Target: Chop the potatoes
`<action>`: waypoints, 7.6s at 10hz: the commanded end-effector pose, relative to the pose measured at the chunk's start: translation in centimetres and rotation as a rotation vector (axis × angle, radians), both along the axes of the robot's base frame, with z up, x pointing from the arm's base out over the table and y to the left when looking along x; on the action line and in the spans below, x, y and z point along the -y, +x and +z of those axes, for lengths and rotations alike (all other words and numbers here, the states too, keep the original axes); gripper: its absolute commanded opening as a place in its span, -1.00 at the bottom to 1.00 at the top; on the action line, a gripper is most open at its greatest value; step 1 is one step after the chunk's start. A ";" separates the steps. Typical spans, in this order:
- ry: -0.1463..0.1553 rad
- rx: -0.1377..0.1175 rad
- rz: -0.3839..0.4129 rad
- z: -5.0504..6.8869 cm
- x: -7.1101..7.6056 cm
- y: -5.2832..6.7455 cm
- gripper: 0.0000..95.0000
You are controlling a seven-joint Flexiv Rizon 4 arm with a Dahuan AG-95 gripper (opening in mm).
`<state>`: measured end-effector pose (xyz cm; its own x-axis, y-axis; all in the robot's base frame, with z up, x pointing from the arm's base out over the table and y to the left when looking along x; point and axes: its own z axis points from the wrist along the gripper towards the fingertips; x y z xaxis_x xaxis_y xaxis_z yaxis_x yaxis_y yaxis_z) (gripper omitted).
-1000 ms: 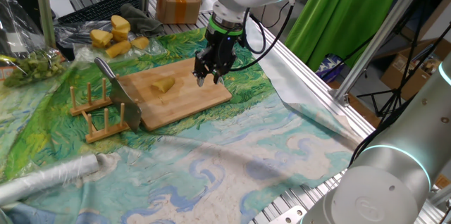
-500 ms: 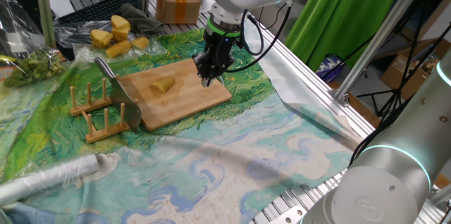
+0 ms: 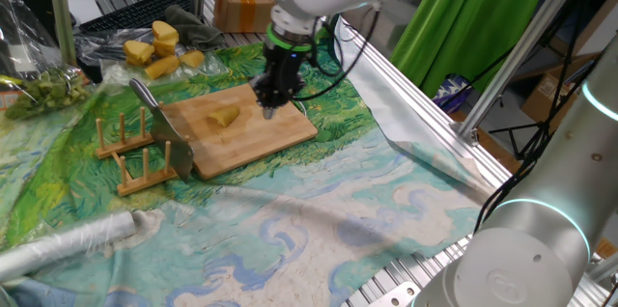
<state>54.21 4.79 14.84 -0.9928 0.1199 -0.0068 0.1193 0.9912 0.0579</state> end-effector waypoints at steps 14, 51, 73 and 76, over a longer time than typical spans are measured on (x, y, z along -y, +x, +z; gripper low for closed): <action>-0.008 -0.010 -0.011 -1.6 -4.6 6.6 -1.00; -0.010 -0.020 -0.012 -3.9 -9.7 9.6 -0.20; 0.045 -0.018 -0.050 -7.9 -15.3 10.2 -0.60; 0.047 -0.015 -0.053 -8.8 -15.5 10.3 -0.60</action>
<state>64.52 20.29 5.94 -0.9852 0.1706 0.0149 0.1713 0.9798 0.1029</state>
